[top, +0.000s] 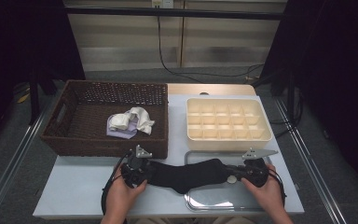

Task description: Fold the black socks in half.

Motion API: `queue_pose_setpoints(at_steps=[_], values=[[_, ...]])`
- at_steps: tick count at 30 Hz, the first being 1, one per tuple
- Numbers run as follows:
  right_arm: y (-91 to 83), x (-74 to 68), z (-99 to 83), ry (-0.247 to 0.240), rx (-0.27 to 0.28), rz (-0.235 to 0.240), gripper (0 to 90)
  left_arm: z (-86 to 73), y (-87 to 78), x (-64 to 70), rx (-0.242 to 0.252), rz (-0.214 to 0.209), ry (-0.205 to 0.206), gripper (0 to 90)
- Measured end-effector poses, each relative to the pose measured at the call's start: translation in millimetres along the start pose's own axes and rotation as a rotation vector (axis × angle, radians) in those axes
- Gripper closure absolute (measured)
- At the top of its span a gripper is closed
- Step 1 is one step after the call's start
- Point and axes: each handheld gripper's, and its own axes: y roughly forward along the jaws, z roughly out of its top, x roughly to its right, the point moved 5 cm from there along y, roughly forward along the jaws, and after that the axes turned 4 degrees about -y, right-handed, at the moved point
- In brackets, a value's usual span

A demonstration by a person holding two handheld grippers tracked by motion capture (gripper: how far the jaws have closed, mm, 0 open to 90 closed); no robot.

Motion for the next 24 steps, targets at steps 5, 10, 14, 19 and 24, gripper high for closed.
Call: queue_pose_setpoints(at_steps=[5, 10, 14, 19, 24], values=[[-6.1, 3.2, 5.7, 0.007, 0.031, -0.015, 78.3, 0.2, -0.2, 0.1, -0.006, -0.007, 0.001, 80.0], [-9.6, -0.5, 17.4, -0.007, 0.071, -0.024, 73.1, 0.4, -0.3, 0.5, -0.006, -0.004, 0.001, 79.4], [-5.6, -4.7, 25.3, -0.014, 0.082, -0.018, 68.9, 0.4, 0.0, 0.7, -0.003, -0.007, -0.003, 79.3], [1.5, -13.2, 30.4, -0.05, 0.086, -0.001, 59.6, 0.5, 0.2, 0.7, -0.004, -0.006, 0.001, 79.2], [10.3, -9.8, 21.3, -0.052, 0.02, -0.047, 62.7, 0.5, -0.3, 0.6, -0.005, -0.003, 0.0, 79.3]])
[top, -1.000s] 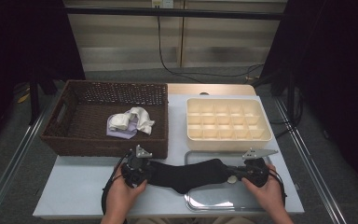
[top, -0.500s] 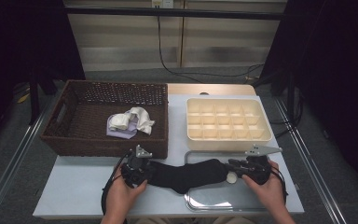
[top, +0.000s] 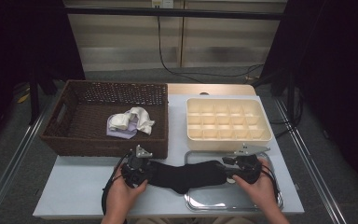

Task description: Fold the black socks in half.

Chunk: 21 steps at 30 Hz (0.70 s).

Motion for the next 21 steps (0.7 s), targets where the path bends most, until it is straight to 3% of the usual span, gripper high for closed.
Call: queue_pose_setpoints(at_steps=[3, 6, 8, 15, 16, 19, 20, 21], values=[[0.4, 9.7, -7.3, 0.039, -0.007, -0.017, 71.2, -0.2, -0.4, -0.1, -0.002, 0.001, 0.003, 80.0], [0.6, 13.0, -11.4, 0.083, -0.017, 0.029, 79.5, 0.0, -0.5, -0.2, -0.004, 0.001, 0.004, 80.6], [2.4, 12.0, -12.9, 0.085, -0.021, 0.047, 84.8, 0.6, -1.9, 0.8, 0.0, -0.004, -0.002, 81.2], [2.2, 10.7, -12.8, 0.069, -0.022, 0.048, 85.2, 2.5, -10.4, 2.1, 0.009, -0.017, -0.002, 81.6], [1.9, 10.6, -12.8, 0.07, -0.021, 0.049, 85.0, 1.0, -11.6, 2.0, -0.011, -0.024, 0.005, 81.6], [1.9, 9.8, -12.8, 0.066, -0.02, 0.048, 84.4, -0.1, -8.4, 2.0, -0.001, -0.004, -0.003, 81.4], [1.9, 9.8, -12.8, 0.066, -0.02, 0.048, 84.4, -1.0, -6.9, 0.4, -0.012, 0.003, 0.015, 81.4], [2.0, 8.9, -12.6, 0.047, -0.02, 0.046, 84.4, -1.1, -3.8, 0.3, -0.01, -0.014, -0.005, 79.7]])
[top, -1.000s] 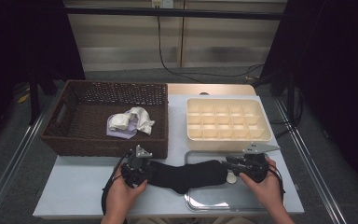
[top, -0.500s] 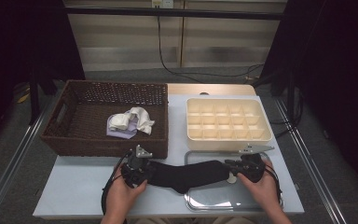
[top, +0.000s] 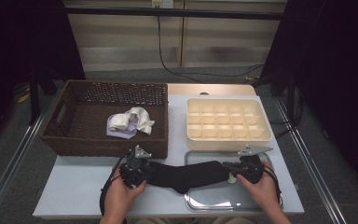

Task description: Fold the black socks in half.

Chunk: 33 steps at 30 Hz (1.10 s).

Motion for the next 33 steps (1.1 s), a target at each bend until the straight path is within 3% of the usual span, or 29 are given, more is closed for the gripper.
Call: queue_pose_setpoints(at_steps=[2, 4, 7, 13, 21, 27, 29, 30, 33], values=[[-0.3, -0.3, 0.0, 0.0, -0.001, -0.001, 84.4, 0.4, -0.2, -0.1, 0.002, -0.003, -0.009, 77.8], [-0.5, -0.8, -0.5, -0.001, 0.004, 0.004, 84.4, 1.0, -2.8, -5.6, 0.027, 0.041, -0.012, 62.7], [-1.0, -1.7, -0.8, -0.007, 0.003, 0.008, 84.7, -0.1, -6.3, -9.3, 0.03, 0.017, -0.055, 56.8], [-1.2, -1.7, -1.4, -0.007, 0.004, 0.008, 84.6, -6.0, -2.6, -8.8, 0.005, 0.016, -0.074, 46.2], [-1.1, -2.0, -2.9, -0.015, 0.005, 0.008, 84.1, -9.8, 3.1, -10.4, 0.01, -0.002, -0.044, 46.4], [-1.0, -2.9, -3.5, -0.021, 0.007, 0.007, 84.0, -12.2, 3.7, -6.0, 0.028, 0.032, -0.03, 49.2], [-1.0, -3.3, -3.5, -0.019, 0.006, 0.007, 83.9, -12.8, 3.6, -3.1, 0.031, 0.039, -0.027, 52.7], [-0.9, -3.3, -3.7, -0.016, 0.006, 0.007, 83.8, -12.7, 3.6, 0.6, 0.026, 0.026, -0.029, 62.2], [-0.7, -3.3, -3.9, -0.015, 0.006, 0.01, 83.7, -12.5, 4.2, 2.9, 0.024, 0.031, -0.014, 68.0]])
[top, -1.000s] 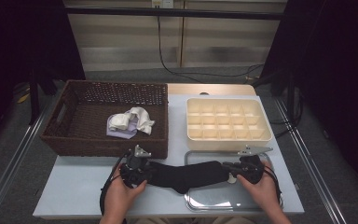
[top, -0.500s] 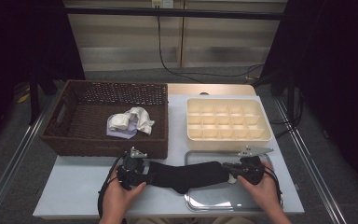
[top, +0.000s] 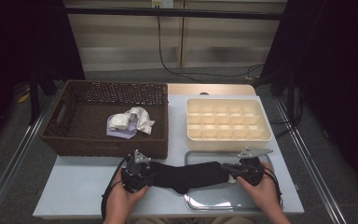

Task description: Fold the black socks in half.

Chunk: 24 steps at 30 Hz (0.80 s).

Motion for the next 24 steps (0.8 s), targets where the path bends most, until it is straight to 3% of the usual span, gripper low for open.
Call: queue_pose_setpoints(at_steps=[3, 7, 16, 24], values=[[0.0, 0.1, -0.2, -0.009, -0.002, -0.002, 83.7, 0.3, 0.3, 0.2, -0.003, -0.034, -0.008, 73.0], [0.2, 0.1, -0.2, -0.013, 0.002, -0.001, 83.8, 2.2, 0.2, 0.7, -0.026, -0.047, -0.017, 77.8], [0.2, -1.3, 0.3, 0.007, 0.009, 0.026, 82.6, 8.7, -10.2, -5.2, -0.037, -0.118, -0.051, 79.0], [2.3, -9.4, 3.4, -0.005, 0.011, 0.046, 80.3, 10.6, -21.5, -16.9, -0.042, -0.135, -0.088, 79.1]])
